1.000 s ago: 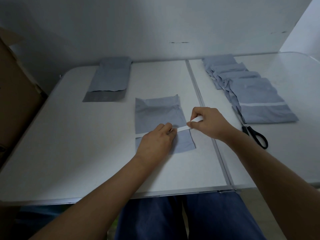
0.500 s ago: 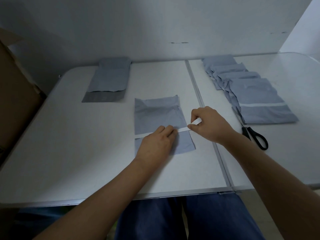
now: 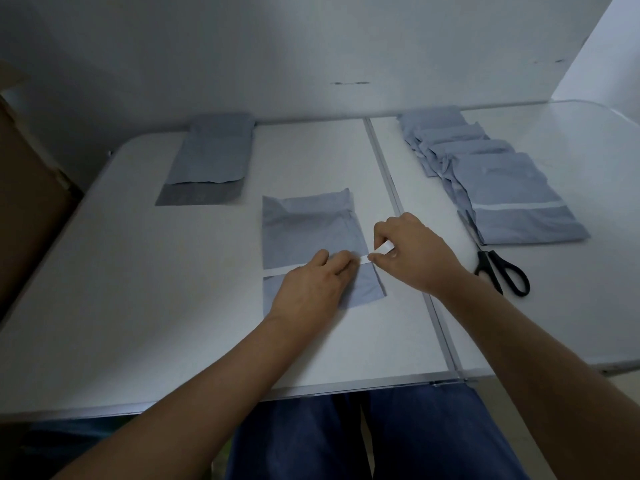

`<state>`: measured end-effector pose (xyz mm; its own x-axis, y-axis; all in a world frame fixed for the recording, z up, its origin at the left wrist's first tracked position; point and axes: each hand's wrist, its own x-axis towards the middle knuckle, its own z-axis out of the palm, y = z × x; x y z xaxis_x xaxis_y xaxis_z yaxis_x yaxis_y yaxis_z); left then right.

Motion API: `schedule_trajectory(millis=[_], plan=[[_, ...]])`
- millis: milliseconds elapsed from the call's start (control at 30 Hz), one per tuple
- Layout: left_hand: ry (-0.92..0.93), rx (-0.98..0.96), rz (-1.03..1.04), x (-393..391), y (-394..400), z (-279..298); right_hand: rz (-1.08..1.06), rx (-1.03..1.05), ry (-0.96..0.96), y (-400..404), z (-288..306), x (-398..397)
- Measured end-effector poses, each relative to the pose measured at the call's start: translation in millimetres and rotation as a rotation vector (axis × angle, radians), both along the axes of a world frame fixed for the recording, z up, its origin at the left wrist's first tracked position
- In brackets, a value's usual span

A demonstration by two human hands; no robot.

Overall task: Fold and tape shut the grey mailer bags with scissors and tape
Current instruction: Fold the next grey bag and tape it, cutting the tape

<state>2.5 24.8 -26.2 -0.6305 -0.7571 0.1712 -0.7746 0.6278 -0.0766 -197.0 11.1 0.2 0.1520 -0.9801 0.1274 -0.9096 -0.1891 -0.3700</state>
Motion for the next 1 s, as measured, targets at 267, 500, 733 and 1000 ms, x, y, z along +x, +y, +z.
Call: schedule_trajectory(millis=[267, 500, 733, 1000], plan=[[0.046, 0.06, 0.033, -7.2, 3.4, 6.4, -0.014, 0.016, -0.133, 3.5, -3.2, -4.1], [0.158, 0.095, -0.004, -9.6, -10.8, 5.5, -0.104, 0.109, -0.34, 7.5, -3.2, -5.6], [0.061, -0.063, -0.122, -10.1, -19.4, -7.8, -0.111, 0.112, -0.372, 7.8, -6.6, -2.1], [-0.01, -0.115, -0.151, -7.8, -15.4, -6.1, -0.261, 0.04, -0.443, 4.1, -22.7, 0.8]])
